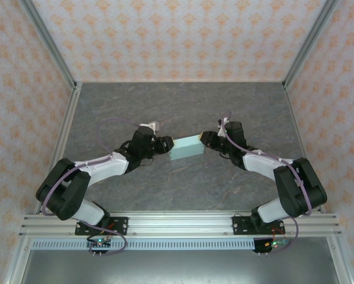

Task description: Fold the paper box

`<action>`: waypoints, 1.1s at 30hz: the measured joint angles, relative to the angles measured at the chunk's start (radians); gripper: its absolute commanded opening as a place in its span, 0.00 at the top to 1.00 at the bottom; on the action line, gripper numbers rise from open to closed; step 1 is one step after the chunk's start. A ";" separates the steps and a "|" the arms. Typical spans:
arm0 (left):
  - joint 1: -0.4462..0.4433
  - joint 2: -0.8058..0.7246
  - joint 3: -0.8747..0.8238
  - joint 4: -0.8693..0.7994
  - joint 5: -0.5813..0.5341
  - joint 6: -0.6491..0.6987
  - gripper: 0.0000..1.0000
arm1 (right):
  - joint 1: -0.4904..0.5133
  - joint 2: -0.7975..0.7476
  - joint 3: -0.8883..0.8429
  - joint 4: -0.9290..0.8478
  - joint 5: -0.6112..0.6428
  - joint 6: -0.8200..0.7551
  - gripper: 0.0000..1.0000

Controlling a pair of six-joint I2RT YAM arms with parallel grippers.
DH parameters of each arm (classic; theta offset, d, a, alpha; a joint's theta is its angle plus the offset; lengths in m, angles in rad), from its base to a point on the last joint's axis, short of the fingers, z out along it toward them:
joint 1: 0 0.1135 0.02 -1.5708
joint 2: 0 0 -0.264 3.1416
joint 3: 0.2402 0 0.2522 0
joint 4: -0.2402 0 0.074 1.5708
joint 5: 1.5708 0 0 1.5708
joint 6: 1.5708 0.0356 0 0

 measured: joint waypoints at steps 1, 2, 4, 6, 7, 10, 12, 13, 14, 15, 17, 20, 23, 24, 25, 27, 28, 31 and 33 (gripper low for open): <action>-0.001 -0.002 0.000 -0.003 0.004 -0.002 0.55 | 0.001 0.000 0.000 -0.001 0.000 0.000 0.75; -0.001 -0.004 -0.002 -0.005 0.008 -0.003 0.53 | 0.001 -0.001 0.001 -0.002 0.000 0.000 0.75; -0.001 -0.008 -0.008 -0.007 0.014 -0.010 0.50 | 0.002 -0.001 0.001 -0.003 0.000 0.000 0.75; -0.001 -0.015 -0.016 -0.008 0.018 -0.020 0.47 | 0.003 -0.001 0.003 -0.007 0.001 -0.002 0.75; -0.001 -0.021 -0.021 -0.010 0.021 -0.025 0.45 | 0.004 -0.001 0.005 -0.008 0.001 -0.003 0.75; -0.003 -0.040 -0.034 -0.022 0.023 -0.029 0.41 | 0.007 -0.003 0.007 -0.014 0.008 -0.005 0.75; -0.003 -0.060 -0.040 -0.038 0.023 -0.029 0.38 | 0.010 -0.010 0.007 -0.025 0.012 -0.007 0.75; -0.003 -0.073 -0.045 -0.043 0.022 -0.030 0.37 | 0.012 -0.013 0.007 -0.030 0.016 -0.007 0.75; -0.003 -0.087 -0.050 -0.049 0.022 -0.030 0.36 | 0.014 -0.017 0.007 -0.035 0.020 -0.007 0.75; -0.003 -0.101 -0.051 -0.057 0.021 -0.030 0.35 | 0.016 -0.019 0.007 -0.040 0.023 -0.008 0.75; -0.003 -0.132 -0.054 -0.064 0.021 -0.032 0.33 | 0.018 -0.024 0.007 -0.048 0.026 -0.008 0.75; -0.003 -0.164 -0.059 -0.066 0.021 -0.033 0.32 | 0.020 -0.025 0.010 -0.055 0.031 -0.010 0.75; -0.003 -0.160 -0.063 -0.069 0.024 -0.034 0.34 | 0.020 -0.026 0.013 -0.063 0.032 -0.011 0.75; -0.003 -0.154 -0.063 -0.070 0.027 -0.035 0.35 | 0.021 -0.026 0.013 -0.063 0.033 -0.011 0.75; -0.003 -0.142 -0.063 -0.070 0.032 -0.036 0.36 | 0.022 -0.027 0.014 -0.064 0.034 -0.011 0.75; -0.003 -0.117 -0.063 -0.070 0.046 -0.037 0.38 | 0.023 -0.027 0.015 -0.069 0.036 -0.011 0.75; -0.003 -0.099 -0.062 -0.070 0.052 -0.037 0.40 | 0.023 -0.028 0.016 -0.071 0.038 -0.012 0.75; -0.003 -0.070 -0.056 -0.051 0.076 -0.043 0.45 | 0.027 -0.035 0.016 -0.082 0.046 -0.022 0.74; -0.004 -0.064 -0.054 -0.040 0.081 -0.045 0.48 | 0.027 -0.044 0.016 -0.095 0.048 -0.031 0.74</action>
